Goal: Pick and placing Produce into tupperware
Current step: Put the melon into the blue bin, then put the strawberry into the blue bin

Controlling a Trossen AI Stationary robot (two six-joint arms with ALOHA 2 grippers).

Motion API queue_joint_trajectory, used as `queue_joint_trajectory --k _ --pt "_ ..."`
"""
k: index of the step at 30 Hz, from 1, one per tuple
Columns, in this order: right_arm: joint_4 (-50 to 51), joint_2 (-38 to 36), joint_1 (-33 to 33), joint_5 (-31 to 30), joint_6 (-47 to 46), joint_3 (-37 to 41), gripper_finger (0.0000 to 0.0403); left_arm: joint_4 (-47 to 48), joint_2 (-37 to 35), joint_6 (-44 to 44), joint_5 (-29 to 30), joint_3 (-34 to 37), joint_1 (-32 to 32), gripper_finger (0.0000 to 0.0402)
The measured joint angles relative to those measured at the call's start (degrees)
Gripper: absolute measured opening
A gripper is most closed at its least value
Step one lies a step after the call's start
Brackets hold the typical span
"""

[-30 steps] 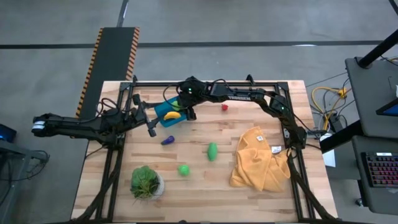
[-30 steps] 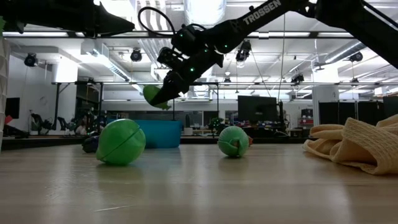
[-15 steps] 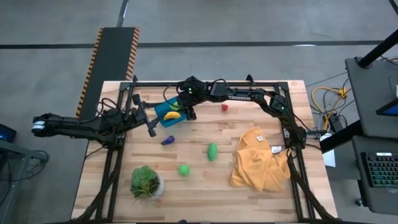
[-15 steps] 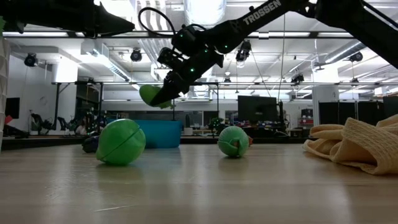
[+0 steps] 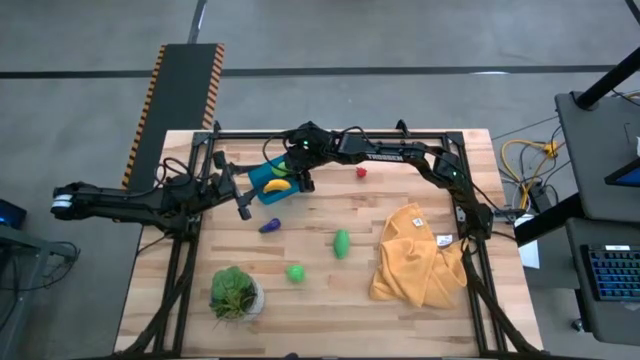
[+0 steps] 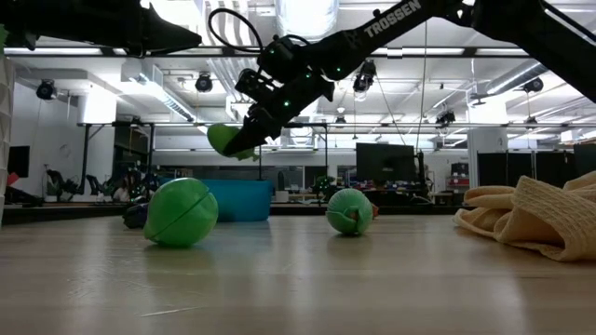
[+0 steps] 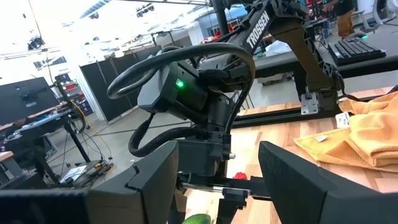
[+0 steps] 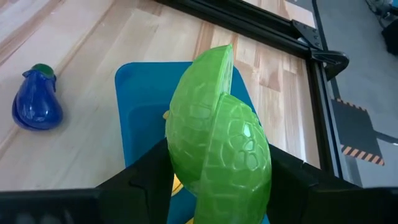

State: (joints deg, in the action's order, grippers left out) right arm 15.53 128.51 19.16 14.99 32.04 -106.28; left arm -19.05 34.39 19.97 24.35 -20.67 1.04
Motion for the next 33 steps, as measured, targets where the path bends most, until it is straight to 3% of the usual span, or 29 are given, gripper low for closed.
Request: queue_joint_trajectory --k 15,33 --pt "-1.24 0.00 0.00 -0.01 -0.55 0.20 0.0226 0.00 0.03 0.00 0.01 -0.02 0.00 0.0209" --pt "-1.18 -0.02 0.00 0.00 -0.53 0.22 0.0228 0.00 -0.02 0.00 0.01 -0.02 0.00 0.0209"
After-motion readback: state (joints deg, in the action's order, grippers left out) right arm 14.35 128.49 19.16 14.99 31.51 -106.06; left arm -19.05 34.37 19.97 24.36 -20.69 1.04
